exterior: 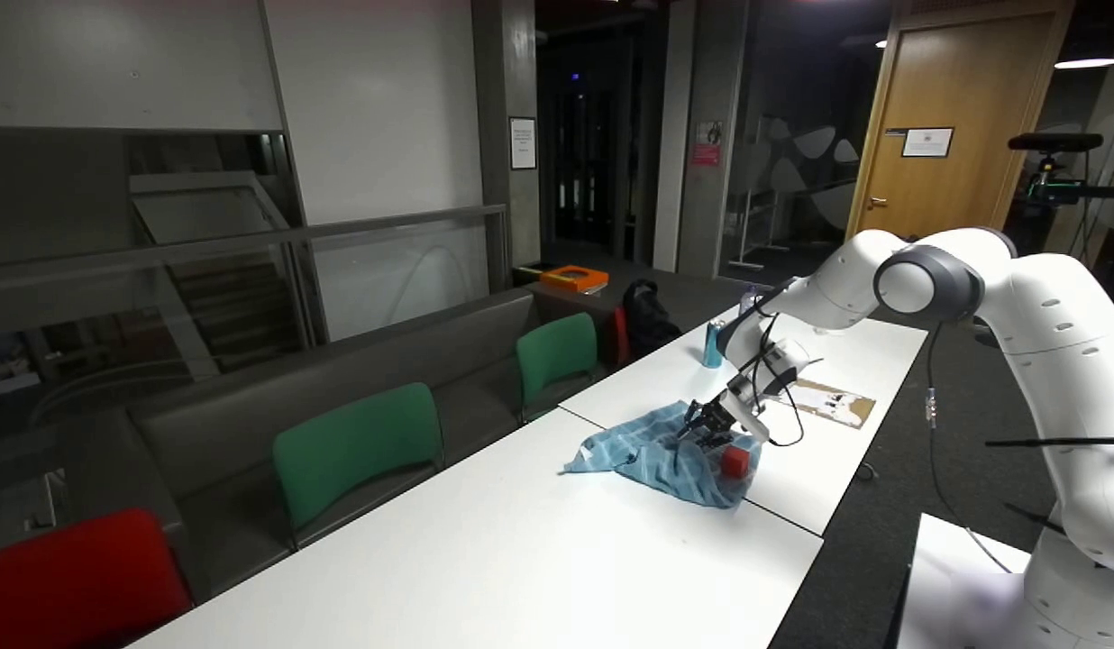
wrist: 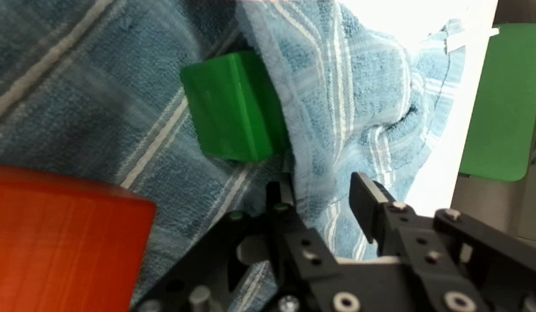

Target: Unfold the cloth on the table

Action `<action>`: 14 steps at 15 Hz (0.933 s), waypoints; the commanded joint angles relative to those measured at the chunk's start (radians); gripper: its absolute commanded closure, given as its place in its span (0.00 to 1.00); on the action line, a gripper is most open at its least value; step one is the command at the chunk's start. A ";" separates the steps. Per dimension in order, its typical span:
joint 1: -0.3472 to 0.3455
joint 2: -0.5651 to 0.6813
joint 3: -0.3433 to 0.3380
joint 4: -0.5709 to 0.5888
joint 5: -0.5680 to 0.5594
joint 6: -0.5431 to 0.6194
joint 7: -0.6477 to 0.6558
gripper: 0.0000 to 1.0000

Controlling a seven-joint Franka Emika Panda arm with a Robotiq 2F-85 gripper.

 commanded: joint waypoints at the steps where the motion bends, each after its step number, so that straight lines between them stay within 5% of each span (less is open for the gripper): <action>1: 0.003 -0.001 -0.002 0.016 -0.033 0.002 0.041 0.89; 3: 0.004 -0.013 -0.003 0.006 -0.033 0.013 0.040 1.00; 9: 0.050 -0.107 0.000 -0.077 -0.024 0.142 -0.007 0.99; 14: 0.169 -0.212 -0.007 -0.157 -0.122 0.330 0.011 0.99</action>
